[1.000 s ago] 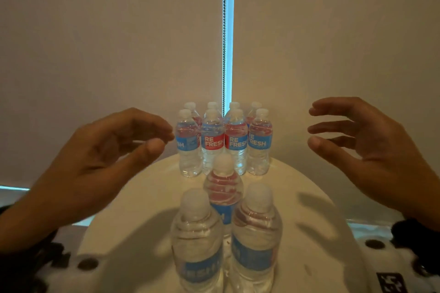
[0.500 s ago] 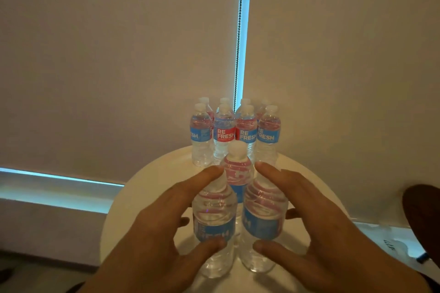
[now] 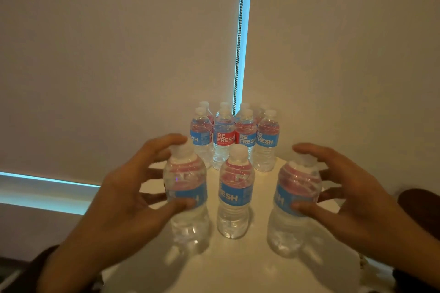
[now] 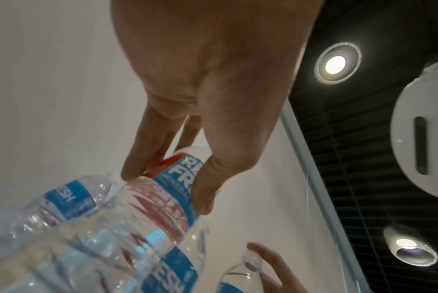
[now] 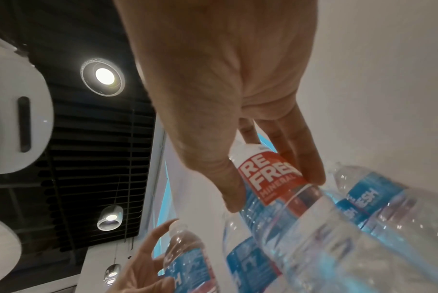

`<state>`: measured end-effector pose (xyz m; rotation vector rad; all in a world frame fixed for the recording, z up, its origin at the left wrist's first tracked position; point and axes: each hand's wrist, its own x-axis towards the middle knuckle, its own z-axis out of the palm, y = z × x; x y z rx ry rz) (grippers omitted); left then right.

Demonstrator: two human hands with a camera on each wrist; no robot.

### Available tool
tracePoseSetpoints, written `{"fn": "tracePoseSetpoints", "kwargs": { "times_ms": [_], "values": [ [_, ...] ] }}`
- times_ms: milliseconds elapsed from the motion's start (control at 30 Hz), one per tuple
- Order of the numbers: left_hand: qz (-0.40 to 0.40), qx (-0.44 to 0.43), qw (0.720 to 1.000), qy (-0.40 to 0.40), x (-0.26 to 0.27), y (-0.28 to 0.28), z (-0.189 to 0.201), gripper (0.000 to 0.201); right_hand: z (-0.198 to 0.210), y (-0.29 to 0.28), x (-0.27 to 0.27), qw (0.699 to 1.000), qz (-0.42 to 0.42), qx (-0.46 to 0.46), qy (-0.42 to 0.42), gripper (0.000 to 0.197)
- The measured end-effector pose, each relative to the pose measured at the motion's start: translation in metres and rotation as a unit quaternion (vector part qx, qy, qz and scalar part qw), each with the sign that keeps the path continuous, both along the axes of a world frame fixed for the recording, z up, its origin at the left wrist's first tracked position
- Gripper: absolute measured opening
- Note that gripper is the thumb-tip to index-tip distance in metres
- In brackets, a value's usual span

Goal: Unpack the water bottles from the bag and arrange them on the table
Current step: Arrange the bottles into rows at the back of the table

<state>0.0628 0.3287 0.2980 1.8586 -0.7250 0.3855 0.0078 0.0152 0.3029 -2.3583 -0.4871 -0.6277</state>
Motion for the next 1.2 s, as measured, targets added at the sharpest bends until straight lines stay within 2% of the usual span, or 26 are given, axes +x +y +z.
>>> {"fn": "tracePoseSetpoints", "kwargs": {
  "times_ms": [133, 333, 500, 633, 1200],
  "values": [
    [0.032, 0.026, 0.999, -0.021, 0.039, 0.009, 0.013, 0.081, 0.018, -0.008, 0.027, 1.000, -0.011, 0.019, -0.013, 0.080],
    [0.057, 0.073, 0.995, -0.047, 0.099, -0.001, 0.018, 0.083, 0.038, 0.005, 0.091, 1.000, 0.010, -0.010, -0.014, 0.073],
    [0.051, 0.084, 0.993, -0.058, 0.136, -0.017, 0.010, 0.080, 0.032, 0.026, 0.148, 0.998, 0.019, -0.053, -0.016, 0.075],
    [0.039, 0.078, 0.995, -0.044, 0.152, -0.029, 0.000, 0.081, 0.017, 0.044, 0.178, 0.998, 0.029, -0.056, 0.021, 0.077],
    [0.045, 0.073, 0.996, -0.031, 0.179, -0.033, -0.018, 0.080, 0.001, 0.069, 0.205, 0.997, 0.008, -0.052, 0.049, 0.077]
  ]
}}
